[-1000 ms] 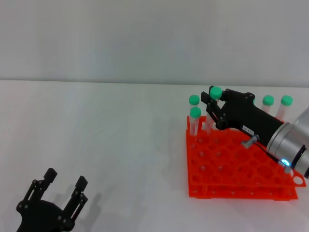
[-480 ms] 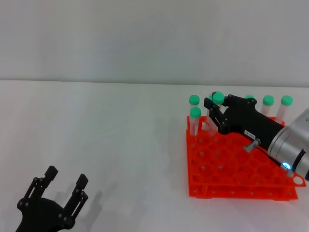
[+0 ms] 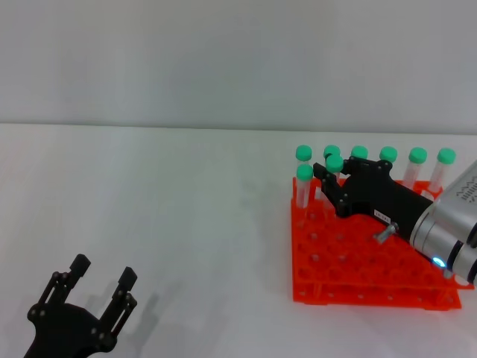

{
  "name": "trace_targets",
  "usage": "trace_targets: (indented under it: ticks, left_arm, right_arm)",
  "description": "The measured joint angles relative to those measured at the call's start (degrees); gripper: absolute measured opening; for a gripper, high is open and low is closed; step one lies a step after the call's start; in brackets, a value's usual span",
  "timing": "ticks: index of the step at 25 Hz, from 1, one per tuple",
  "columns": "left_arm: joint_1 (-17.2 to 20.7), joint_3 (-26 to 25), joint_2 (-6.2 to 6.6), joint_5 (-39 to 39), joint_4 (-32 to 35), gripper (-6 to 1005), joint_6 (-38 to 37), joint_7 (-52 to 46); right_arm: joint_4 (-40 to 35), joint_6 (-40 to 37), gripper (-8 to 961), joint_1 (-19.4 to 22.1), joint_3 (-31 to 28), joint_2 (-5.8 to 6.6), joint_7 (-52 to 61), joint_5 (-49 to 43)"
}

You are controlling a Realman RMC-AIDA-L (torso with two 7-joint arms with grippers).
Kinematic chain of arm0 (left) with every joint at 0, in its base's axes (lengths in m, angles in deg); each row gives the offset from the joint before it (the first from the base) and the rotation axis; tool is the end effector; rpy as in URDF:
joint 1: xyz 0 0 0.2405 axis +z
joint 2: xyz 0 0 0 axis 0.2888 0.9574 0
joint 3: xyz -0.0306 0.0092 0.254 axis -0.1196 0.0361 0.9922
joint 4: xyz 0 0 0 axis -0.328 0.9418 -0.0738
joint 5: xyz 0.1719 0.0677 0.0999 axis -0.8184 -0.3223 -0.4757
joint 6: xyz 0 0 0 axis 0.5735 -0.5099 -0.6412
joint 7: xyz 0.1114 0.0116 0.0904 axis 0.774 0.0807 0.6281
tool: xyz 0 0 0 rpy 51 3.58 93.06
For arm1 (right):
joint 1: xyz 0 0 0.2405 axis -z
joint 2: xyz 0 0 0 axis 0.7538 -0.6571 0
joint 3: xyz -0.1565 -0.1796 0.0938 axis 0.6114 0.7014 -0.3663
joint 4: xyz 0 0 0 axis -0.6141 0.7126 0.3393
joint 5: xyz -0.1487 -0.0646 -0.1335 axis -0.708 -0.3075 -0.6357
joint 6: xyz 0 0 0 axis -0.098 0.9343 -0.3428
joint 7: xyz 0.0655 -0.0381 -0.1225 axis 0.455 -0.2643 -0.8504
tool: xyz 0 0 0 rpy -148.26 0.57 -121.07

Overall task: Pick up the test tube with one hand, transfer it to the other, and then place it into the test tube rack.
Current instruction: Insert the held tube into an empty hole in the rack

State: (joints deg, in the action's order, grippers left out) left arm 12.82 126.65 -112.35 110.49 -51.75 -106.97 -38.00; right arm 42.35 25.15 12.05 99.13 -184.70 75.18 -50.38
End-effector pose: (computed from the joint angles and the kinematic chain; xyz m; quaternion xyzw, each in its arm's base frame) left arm -0.3269 0.1784 -0.0497 -0.7140 -0.2261 -0.3824 0.5412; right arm 0.2053 0.3911 -0.0754 -0.8727 0.1286 0.2928 0.3690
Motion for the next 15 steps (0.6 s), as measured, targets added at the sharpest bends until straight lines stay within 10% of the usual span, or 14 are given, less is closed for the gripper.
trace_targets:
  ticks: [15]
  left_arm:
    - [0.0,0.0,0.0,0.0,0.0,729,-0.3,-1.4]
  right_arm:
    - [-0.4,2.1,404,0.2,0.0,0.0,-0.4,0.0]
